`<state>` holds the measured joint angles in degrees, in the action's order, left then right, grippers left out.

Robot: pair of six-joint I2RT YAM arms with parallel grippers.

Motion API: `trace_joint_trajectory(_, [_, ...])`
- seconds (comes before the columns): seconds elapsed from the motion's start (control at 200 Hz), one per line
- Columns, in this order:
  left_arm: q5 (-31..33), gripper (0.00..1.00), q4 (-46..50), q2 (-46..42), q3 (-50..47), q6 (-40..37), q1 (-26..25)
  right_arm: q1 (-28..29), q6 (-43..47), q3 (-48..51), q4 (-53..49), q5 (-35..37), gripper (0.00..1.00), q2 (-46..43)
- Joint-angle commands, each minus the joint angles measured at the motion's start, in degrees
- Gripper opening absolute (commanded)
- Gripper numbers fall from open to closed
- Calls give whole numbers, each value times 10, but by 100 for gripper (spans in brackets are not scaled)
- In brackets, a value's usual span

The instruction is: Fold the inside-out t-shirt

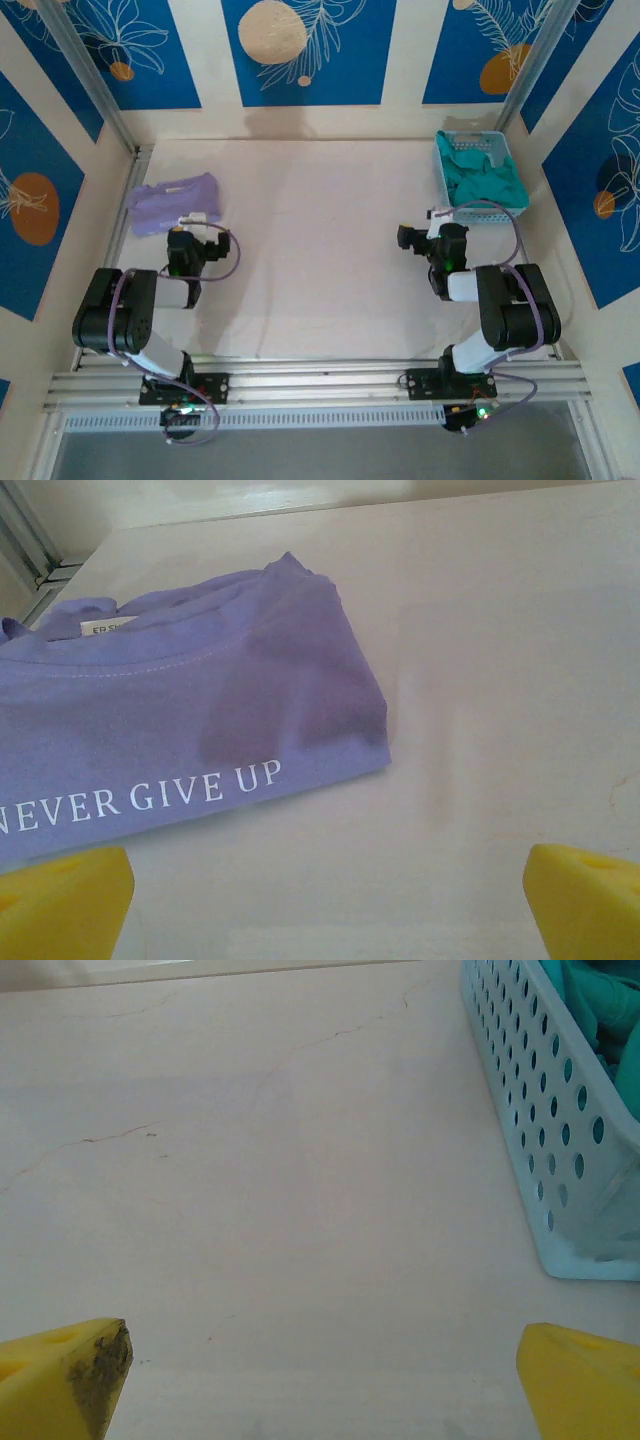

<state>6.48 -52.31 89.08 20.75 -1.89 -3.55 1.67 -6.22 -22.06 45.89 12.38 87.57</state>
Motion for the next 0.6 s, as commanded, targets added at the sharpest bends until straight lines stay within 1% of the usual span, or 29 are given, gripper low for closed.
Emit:
trace_joint_trajectory(0.0, [6, 100, -19, 1, 1, 6, -4, -3, -7, -9, 23, -7, 99, -3])
trace_joint_trajectory(0.595, [6, 100, -17, 1, 2, 6, -4, -5, -7, -10, 21, -10, 99, -3])
